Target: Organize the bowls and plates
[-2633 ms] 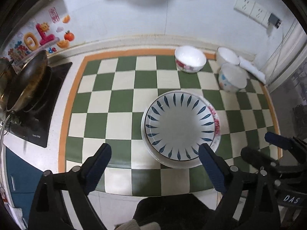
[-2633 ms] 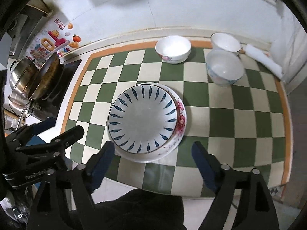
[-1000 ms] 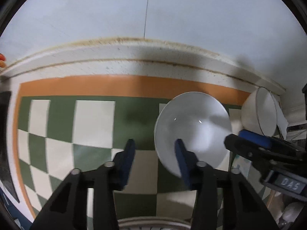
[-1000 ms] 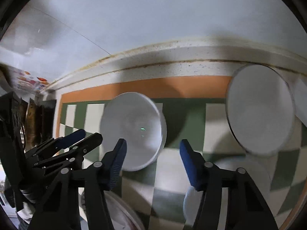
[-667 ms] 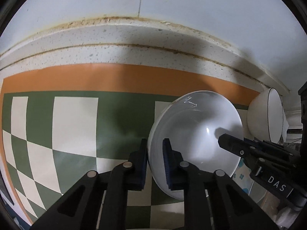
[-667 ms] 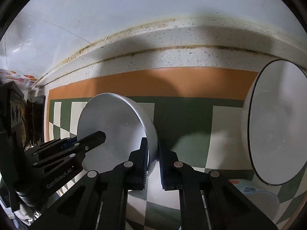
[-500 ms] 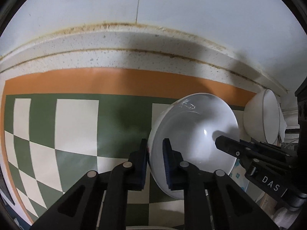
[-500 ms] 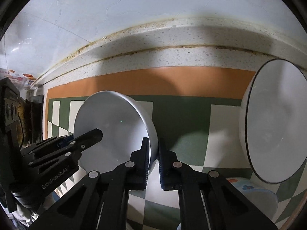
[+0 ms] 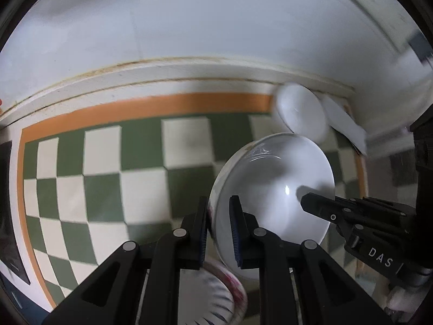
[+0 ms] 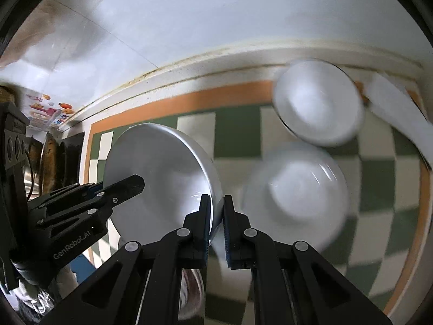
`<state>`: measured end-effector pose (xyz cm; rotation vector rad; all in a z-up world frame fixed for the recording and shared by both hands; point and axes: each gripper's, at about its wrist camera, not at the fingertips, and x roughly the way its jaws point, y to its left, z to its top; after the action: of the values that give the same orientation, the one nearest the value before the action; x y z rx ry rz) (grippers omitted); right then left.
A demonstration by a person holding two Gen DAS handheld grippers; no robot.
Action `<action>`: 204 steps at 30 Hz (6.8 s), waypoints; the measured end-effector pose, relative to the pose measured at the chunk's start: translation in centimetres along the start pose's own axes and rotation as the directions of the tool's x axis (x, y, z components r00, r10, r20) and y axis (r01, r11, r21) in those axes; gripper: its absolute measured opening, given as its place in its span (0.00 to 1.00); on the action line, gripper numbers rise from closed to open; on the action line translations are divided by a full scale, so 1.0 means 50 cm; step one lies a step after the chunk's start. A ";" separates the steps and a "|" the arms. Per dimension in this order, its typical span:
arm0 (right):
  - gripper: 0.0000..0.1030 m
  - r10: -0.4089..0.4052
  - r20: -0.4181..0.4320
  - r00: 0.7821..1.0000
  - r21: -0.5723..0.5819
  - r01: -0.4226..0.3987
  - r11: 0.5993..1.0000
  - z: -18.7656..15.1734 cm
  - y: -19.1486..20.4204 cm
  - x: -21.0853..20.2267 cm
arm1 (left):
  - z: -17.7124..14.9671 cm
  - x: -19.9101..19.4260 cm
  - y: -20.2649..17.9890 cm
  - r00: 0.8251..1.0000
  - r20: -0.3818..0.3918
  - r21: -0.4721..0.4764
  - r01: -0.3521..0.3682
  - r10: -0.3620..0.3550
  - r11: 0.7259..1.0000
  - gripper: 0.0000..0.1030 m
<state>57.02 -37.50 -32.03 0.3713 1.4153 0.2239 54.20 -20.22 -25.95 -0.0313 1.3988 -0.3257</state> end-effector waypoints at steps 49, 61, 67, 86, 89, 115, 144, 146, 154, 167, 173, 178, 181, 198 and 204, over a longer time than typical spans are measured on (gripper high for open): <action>0.14 0.031 -0.059 0.998 0.250 -0.015 0.968 -0.307 -0.304 -0.036 | -0.172 0.097 -0.214 0.991 -0.137 0.119 0.013 0.003 0.993 0.18; 0.46 0.103 0.092 0.990 0.275 -0.125 0.953 -0.134 -0.320 -0.067 | 0.025 0.148 -0.123 0.993 -0.116 -0.023 -0.007 0.004 1.000 0.25; 0.44 0.120 0.056 0.991 0.293 -0.131 0.947 -0.063 -0.306 0.027 | 0.063 0.216 -0.122 0.987 -0.160 0.004 -0.008 0.009 1.000 0.25; 0.14 0.052 0.052 0.997 0.263 -0.064 0.963 -0.056 -0.269 0.020 | 0.048 0.181 -0.166 0.994 -0.110 0.064 0.023 -0.016 0.998 0.14; 0.14 0.047 0.076 0.996 0.250 -0.065 0.966 -0.073 -0.251 -0.024 | 0.028 0.140 -0.180 0.996 -0.089 0.084 0.033 -0.026 0.996 0.14; 0.14 0.053 0.049 0.997 0.336 -0.066 0.940 -0.367 -0.266 -0.081 | -0.194 0.159 -0.247 0.976 -0.212 0.239 0.001 0.051 0.971 0.14; 0.13 0.019 -0.019 1.000 0.315 -0.012 0.949 -0.368 -0.265 -0.035 | -0.213 0.184 -0.293 0.970 -0.155 0.347 -0.122 0.185 0.930 0.14; 0.13 0.019 -0.022 1.000 0.315 -0.011 0.949 -0.367 -0.266 -0.033 | -0.214 0.185 -0.297 0.970 -0.153 0.348 -0.125 0.188 0.929 0.14; 0.14 0.061 -0.047 0.997 0.326 -0.043 0.944 -0.355 -0.280 -0.033 | -0.207 0.157 -0.278 0.977 -0.164 0.299 -0.079 0.133 0.951 0.14; 0.37 0.102 0.155 0.983 0.326 -0.149 0.934 -0.151 -0.347 -0.168 | 0.074 0.107 -0.225 0.998 -0.049 0.065 -0.044 0.047 0.997 0.24; 0.37 0.093 0.168 0.981 0.318 -0.143 0.937 0.024 -0.362 -0.107 | 0.202 0.170 -0.202 0.994 -0.073 0.031 -0.083 0.085 0.996 0.24; 0.37 0.079 0.115 0.990 0.293 -0.110 0.950 0.134 -0.353 -0.032 | 0.264 0.233 -0.198 0.987 -0.115 0.032 -0.107 0.110 0.994 0.24; 0.37 0.065 0.073 0.995 0.281 -0.083 0.956 0.170 -0.347 0.012 | 0.282 0.278 -0.198 0.980 -0.156 0.052 -0.114 0.121 0.992 0.24; 0.12 0.010 0.022 1.000 0.235 -0.015 0.972 0.198 -0.332 0.074 | 0.268 0.293 -0.204 0.988 -0.141 0.080 -0.056 0.067 0.995 0.14; 0.12 0.000 0.063 0.998 0.216 -0.014 0.976 0.170 -0.309 0.008 | 0.226 0.216 -0.218 0.994 -0.095 0.111 -0.045 0.056 0.993 0.14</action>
<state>64.40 -52.61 -37.34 0.5577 1.3803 0.0630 64.33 -35.17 -32.02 0.1113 1.4745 -0.3648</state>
